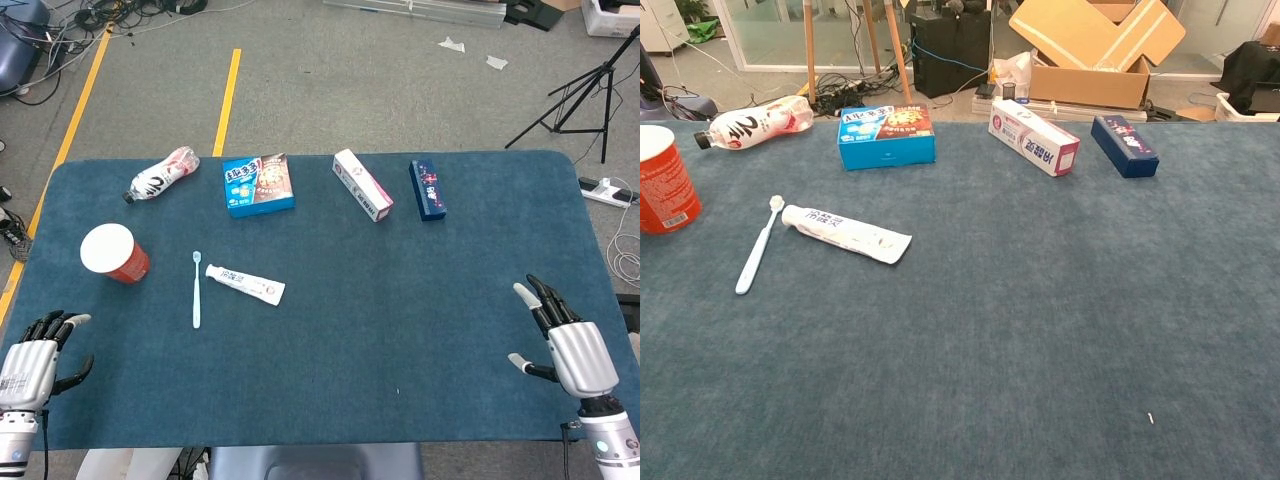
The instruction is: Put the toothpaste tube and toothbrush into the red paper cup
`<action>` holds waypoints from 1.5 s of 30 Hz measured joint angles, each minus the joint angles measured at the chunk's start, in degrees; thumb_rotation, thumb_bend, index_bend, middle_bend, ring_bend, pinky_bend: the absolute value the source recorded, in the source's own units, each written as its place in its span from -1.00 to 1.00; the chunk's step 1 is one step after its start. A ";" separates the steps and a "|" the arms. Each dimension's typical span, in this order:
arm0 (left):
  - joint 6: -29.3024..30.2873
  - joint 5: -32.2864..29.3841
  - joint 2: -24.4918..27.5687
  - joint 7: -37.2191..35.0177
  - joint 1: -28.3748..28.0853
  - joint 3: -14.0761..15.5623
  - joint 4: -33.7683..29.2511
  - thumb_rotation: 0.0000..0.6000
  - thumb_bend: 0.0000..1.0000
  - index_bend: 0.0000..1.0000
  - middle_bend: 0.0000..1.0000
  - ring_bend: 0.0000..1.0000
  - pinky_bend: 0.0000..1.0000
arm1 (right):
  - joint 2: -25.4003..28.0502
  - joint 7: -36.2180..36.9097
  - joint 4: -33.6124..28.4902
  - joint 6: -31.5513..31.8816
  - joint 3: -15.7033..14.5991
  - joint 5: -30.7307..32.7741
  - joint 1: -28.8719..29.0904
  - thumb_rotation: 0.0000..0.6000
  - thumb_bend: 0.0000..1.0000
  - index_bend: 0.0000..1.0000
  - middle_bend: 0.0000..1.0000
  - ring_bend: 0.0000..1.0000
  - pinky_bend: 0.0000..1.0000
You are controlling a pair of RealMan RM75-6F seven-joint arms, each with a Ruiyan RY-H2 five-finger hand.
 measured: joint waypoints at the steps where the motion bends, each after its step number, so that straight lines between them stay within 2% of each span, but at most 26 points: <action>1: -0.56 -0.01 0.42 -0.73 -0.15 0.06 -0.36 1.00 -0.34 -0.52 -0.57 -0.70 -0.62 | 0.29 0.45 -0.19 -0.01 -0.18 -0.32 0.02 1.00 -1.00 -1.00 -0.87 -0.77 -0.02; 6: -3.54 -0.44 2.60 -5.22 -1.44 -0.15 -2.05 1.00 -0.34 -0.56 -0.60 -0.70 -0.62 | 3.94 2.52 -2.38 -0.88 -1.47 -2.80 0.52 1.00 -1.00 -1.00 -0.87 -0.77 -0.04; 9: -5.35 -1.87 3.36 -8.68 -2.42 -1.12 -2.54 1.00 -0.50 -0.66 -0.69 -0.71 -0.64 | 6.42 1.45 -4.35 -1.00 -1.76 -3.97 0.83 1.00 -1.00 -1.00 -0.87 -0.78 -0.06; 14: -10.98 -6.77 5.14 -14.18 -4.75 -3.48 -3.54 1.00 -0.77 -0.91 -0.86 -0.86 -0.80 | 9.85 -1.00 -7.55 -1.23 -2.19 -5.26 1.06 1.00 -1.00 -1.00 -0.87 -0.78 -0.07; 20: -18.68 -12.84 7.12 -20.49 -8.43 -6.89 -4.61 1.00 -0.99 -0.99 -0.91 -0.94 -0.91 | 11.41 -2.34 -9.39 -1.78 -2.36 -5.61 1.25 1.00 -1.00 -1.00 -0.87 -0.78 -0.09; 22: -20.69 -15.41 7.56 -21.50 -9.64 -8.08 -5.08 1.00 -1.00 -1.00 -0.93 -0.96 -0.95 | 11.59 -2.33 -9.52 -1.95 -2.30 -5.70 1.43 1.00 -1.00 -1.00 -0.87 -0.78 -0.09; 33: -26.02 -32.38 8.15 -21.01 -14.21 -13.42 -6.04 1.00 -1.00 -1.00 -1.00 -1.00 -1.00 | 13.22 -2.71 -10.55 -0.95 -2.20 -6.25 1.12 1.00 -1.00 -1.00 -0.87 -0.78 -0.10; 45: -25.60 -47.01 5.94 -14.16 -17.74 -16.49 -2.49 1.00 -1.00 -1.00 -1.00 -1.00 -1.00 | 14.75 -2.72 -11.15 0.18 -2.09 -6.45 0.42 1.00 -1.00 -1.00 -0.86 -0.78 -0.10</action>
